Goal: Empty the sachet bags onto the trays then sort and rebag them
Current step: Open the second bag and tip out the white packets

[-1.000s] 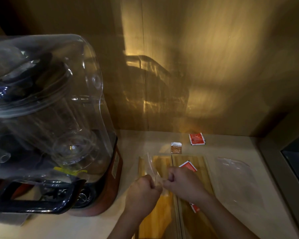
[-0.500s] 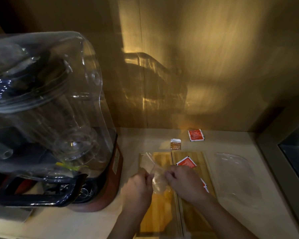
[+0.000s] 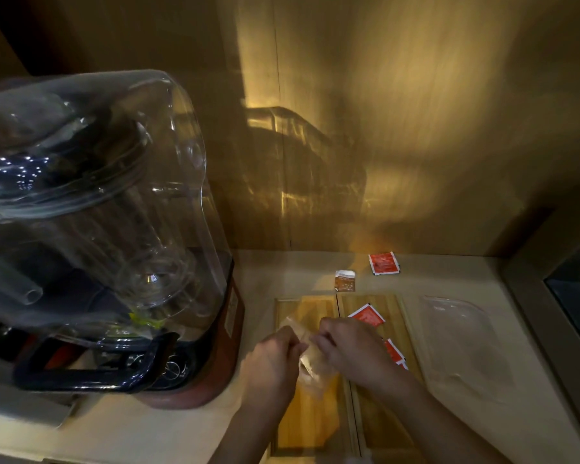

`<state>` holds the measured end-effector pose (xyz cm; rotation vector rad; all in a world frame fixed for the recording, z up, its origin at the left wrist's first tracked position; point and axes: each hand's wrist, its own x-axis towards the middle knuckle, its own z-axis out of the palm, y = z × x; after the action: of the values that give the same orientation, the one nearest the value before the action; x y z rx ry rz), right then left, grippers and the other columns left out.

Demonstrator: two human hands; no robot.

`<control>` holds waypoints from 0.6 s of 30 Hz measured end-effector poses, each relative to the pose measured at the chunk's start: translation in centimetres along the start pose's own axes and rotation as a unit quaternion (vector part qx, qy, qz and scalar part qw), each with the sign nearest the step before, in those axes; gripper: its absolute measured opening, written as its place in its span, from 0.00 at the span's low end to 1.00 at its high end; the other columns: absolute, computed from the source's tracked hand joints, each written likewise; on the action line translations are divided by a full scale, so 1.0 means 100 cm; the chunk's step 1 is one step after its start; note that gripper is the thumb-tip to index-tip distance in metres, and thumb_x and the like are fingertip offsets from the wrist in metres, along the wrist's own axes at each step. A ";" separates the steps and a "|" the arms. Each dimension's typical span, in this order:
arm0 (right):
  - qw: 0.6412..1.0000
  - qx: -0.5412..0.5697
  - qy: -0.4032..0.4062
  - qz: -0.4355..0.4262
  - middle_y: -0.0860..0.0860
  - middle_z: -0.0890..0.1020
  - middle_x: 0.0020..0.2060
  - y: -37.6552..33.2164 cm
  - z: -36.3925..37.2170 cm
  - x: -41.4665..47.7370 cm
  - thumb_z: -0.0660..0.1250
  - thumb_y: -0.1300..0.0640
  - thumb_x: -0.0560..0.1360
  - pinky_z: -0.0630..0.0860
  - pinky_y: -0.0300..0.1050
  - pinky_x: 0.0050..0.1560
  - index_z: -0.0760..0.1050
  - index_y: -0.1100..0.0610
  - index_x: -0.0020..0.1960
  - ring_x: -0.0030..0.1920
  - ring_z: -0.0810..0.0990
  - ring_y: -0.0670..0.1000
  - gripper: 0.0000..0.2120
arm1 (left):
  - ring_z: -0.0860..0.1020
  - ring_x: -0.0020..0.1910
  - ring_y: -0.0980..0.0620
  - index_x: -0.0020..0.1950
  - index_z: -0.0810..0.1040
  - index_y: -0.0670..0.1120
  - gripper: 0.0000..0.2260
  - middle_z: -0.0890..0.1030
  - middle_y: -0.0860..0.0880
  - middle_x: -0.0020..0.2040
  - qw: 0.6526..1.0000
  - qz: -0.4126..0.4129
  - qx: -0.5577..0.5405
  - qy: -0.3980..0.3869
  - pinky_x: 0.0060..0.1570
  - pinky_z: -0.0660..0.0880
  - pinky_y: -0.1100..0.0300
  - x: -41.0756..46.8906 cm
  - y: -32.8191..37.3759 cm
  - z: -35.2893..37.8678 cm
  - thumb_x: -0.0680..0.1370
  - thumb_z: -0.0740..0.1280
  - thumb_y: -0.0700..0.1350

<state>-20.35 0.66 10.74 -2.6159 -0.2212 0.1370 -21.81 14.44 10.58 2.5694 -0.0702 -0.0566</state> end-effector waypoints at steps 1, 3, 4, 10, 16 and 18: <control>1.000 -0.001 0.019 0.011 0.54 0.83 0.46 0.000 -0.002 -0.001 0.57 0.50 0.78 0.66 0.43 0.42 0.75 0.56 0.48 0.47 0.79 0.54 0.12 | 0.81 0.45 0.49 0.47 0.75 0.48 0.10 0.83 0.49 0.45 1.000 -0.004 -0.001 0.013 0.40 0.71 0.58 0.000 -0.001 -0.001 0.77 0.62 0.53; 0.997 -0.002 0.056 0.046 0.54 0.83 0.45 0.002 -0.006 -0.003 0.57 0.51 0.78 0.64 0.42 0.42 0.76 0.56 0.47 0.46 0.79 0.53 0.11 | 0.81 0.44 0.48 0.46 0.75 0.48 0.10 0.83 0.49 0.44 0.999 -0.027 -0.004 0.045 0.42 0.76 0.56 0.000 -0.004 -0.003 0.77 0.62 0.53; 0.995 -0.001 0.074 0.067 0.53 0.83 0.44 0.003 -0.009 -0.004 0.58 0.51 0.77 0.63 0.42 0.41 0.75 0.55 0.45 0.45 0.79 0.52 0.11 | 0.81 0.43 0.47 0.46 0.76 0.48 0.09 0.83 0.48 0.43 0.998 -0.040 -0.008 0.058 0.43 0.78 0.54 0.001 -0.005 -0.005 0.77 0.62 0.53; 0.984 0.045 0.096 0.145 0.49 0.72 0.28 0.006 -0.016 -0.006 0.61 0.53 0.75 0.62 0.43 0.35 0.62 0.50 0.27 0.34 0.71 0.51 0.18 | 0.82 0.43 0.42 0.51 0.70 0.50 0.08 0.83 0.46 0.42 0.994 -0.053 -0.021 0.098 0.43 0.79 0.49 0.001 -0.007 -0.012 0.78 0.60 0.53; 0.951 0.195 0.106 0.214 0.49 0.68 0.22 0.008 -0.007 -0.002 0.65 0.56 0.70 0.64 0.44 0.31 0.63 0.54 0.24 0.27 0.68 0.49 0.19 | 0.82 0.38 0.51 0.55 0.63 0.60 0.20 0.82 0.52 0.36 0.998 -0.014 -0.036 -0.058 0.41 0.79 0.56 -0.014 0.012 -0.014 0.70 0.58 0.70; 0.953 0.191 0.086 0.217 0.50 0.72 0.25 0.010 -0.008 0.000 0.66 0.55 0.70 0.69 0.45 0.34 0.68 0.54 0.27 0.29 0.72 0.50 0.14 | 0.80 0.44 0.53 0.53 0.69 0.58 0.16 0.81 0.53 0.45 0.996 0.024 0.031 -0.083 0.41 0.76 0.58 -0.019 0.017 -0.007 0.72 0.60 0.66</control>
<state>-20.11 -0.64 10.96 -2.2329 0.4078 0.0887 -23.74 13.51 12.09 2.6180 -0.1994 -0.2544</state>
